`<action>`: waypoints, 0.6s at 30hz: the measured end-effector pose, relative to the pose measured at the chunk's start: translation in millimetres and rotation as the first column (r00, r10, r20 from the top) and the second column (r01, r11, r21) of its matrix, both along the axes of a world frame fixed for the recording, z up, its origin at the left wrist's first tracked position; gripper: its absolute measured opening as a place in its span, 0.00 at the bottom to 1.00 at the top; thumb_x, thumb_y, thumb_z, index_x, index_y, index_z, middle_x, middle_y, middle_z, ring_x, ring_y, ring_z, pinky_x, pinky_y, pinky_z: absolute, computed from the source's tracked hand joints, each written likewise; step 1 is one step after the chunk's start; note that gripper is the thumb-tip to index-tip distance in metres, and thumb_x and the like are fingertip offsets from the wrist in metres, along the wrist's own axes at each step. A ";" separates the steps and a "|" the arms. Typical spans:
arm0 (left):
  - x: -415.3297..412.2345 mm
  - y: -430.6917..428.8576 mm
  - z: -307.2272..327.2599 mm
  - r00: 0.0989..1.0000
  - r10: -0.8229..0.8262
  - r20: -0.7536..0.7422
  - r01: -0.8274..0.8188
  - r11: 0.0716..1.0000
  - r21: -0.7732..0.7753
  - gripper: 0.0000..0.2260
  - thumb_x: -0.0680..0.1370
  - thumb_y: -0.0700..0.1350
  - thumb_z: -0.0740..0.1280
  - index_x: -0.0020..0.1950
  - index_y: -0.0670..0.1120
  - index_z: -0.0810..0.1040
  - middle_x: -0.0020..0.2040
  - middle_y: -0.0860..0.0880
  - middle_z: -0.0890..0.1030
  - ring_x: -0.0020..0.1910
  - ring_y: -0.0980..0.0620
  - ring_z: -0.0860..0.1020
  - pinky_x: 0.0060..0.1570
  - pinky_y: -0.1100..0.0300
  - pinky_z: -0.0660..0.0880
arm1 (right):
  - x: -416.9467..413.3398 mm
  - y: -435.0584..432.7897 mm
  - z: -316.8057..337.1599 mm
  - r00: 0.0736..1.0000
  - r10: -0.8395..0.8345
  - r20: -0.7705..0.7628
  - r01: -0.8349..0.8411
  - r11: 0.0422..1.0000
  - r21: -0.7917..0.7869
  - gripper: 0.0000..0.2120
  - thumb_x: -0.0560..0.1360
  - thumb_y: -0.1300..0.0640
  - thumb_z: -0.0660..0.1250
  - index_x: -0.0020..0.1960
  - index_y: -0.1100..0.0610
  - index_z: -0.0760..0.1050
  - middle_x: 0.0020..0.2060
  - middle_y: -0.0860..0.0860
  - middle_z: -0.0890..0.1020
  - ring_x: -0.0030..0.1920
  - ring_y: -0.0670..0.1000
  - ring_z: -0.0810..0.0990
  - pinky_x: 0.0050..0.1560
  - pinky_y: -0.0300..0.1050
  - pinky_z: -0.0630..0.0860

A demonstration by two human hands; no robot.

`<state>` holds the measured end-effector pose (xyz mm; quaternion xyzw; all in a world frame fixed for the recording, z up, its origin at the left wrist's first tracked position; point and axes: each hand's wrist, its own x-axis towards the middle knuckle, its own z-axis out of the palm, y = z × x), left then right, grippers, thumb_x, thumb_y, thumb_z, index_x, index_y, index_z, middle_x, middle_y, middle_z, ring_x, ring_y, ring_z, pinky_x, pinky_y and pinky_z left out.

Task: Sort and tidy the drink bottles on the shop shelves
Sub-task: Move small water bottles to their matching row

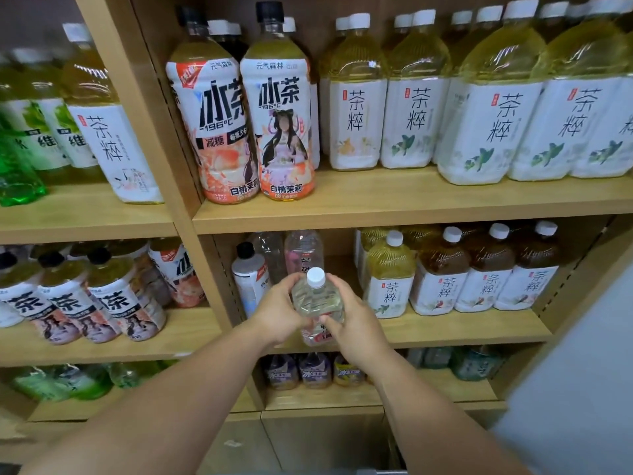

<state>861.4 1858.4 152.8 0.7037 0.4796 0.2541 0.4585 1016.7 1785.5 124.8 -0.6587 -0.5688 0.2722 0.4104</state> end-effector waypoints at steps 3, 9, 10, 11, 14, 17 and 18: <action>3.1 13.7 -4.7 0.999 0.028 0.027 -0.027 0.999 -0.031 0.33 0.65 0.33 0.80 0.66 0.51 0.75 0.55 0.53 0.84 0.57 0.54 0.82 0.56 0.58 0.78 | 3.9 15.2 -5.3 1.000 -0.013 -0.003 0.013 1.000 0.004 0.36 0.79 0.58 0.72 0.78 0.35 0.59 0.69 0.45 0.75 0.65 0.45 0.75 0.63 0.39 0.74; 2.2 23.1 -23.4 0.994 0.080 0.074 -0.078 0.996 -0.034 0.31 0.68 0.42 0.81 0.70 0.52 0.75 0.59 0.54 0.84 0.54 0.53 0.85 0.60 0.46 0.80 | 13.6 38.4 -12.6 0.996 -0.073 0.042 0.075 0.997 -0.032 0.33 0.77 0.51 0.74 0.76 0.38 0.62 0.65 0.48 0.76 0.60 0.48 0.79 0.60 0.47 0.79; 3.2 20.7 -26.6 0.991 0.106 0.078 -0.105 0.994 -0.010 0.30 0.71 0.40 0.80 0.70 0.52 0.75 0.59 0.55 0.84 0.52 0.55 0.85 0.58 0.48 0.81 | 13.9 39.5 -14.2 0.995 -0.081 0.052 0.083 0.996 -0.032 0.34 0.76 0.52 0.74 0.76 0.38 0.62 0.65 0.48 0.76 0.59 0.48 0.79 0.59 0.46 0.78; 3.2 18.2 -30.8 0.986 0.150 0.071 -0.152 0.988 0.023 0.29 0.71 0.40 0.80 0.70 0.51 0.75 0.59 0.55 0.84 0.50 0.58 0.85 0.55 0.53 0.82 | 13.7 40.3 -16.0 0.995 -0.083 0.063 0.085 0.996 -0.028 0.34 0.76 0.52 0.75 0.76 0.39 0.62 0.64 0.48 0.76 0.59 0.47 0.79 0.58 0.45 0.78; 2.6 5.1 -36.6 0.950 0.310 0.046 -0.313 0.943 0.113 0.27 0.72 0.45 0.80 0.69 0.51 0.76 0.54 0.58 0.83 0.46 0.68 0.82 0.48 0.72 0.77 | 9.7 43.8 -18.9 0.992 -0.091 0.092 0.093 0.996 -0.008 0.33 0.76 0.53 0.75 0.74 0.39 0.64 0.61 0.48 0.77 0.56 0.48 0.80 0.57 0.47 0.79; 2.1 1.1 -36.8 0.937 0.349 0.023 -0.348 0.921 0.174 0.21 0.74 0.45 0.77 0.66 0.50 0.80 0.46 0.64 0.81 0.44 0.77 0.77 0.43 0.81 0.71 | -0.4 51.7 -17.8 0.989 -0.100 0.111 0.103 0.994 -0.026 0.29 0.76 0.52 0.75 0.72 0.41 0.65 0.59 0.49 0.78 0.55 0.50 0.80 0.54 0.49 0.79; 2.1 3.3 -36.3 0.937 0.350 0.013 -0.346 0.917 0.198 0.19 0.75 0.44 0.77 0.66 0.50 0.81 0.45 0.65 0.80 0.44 0.77 0.76 0.43 0.81 0.70 | -3.3 54.6 -17.2 0.987 -0.105 0.118 0.109 0.993 -0.032 0.28 0.76 0.52 0.74 0.71 0.42 0.66 0.59 0.49 0.77 0.55 0.50 0.80 0.52 0.48 0.78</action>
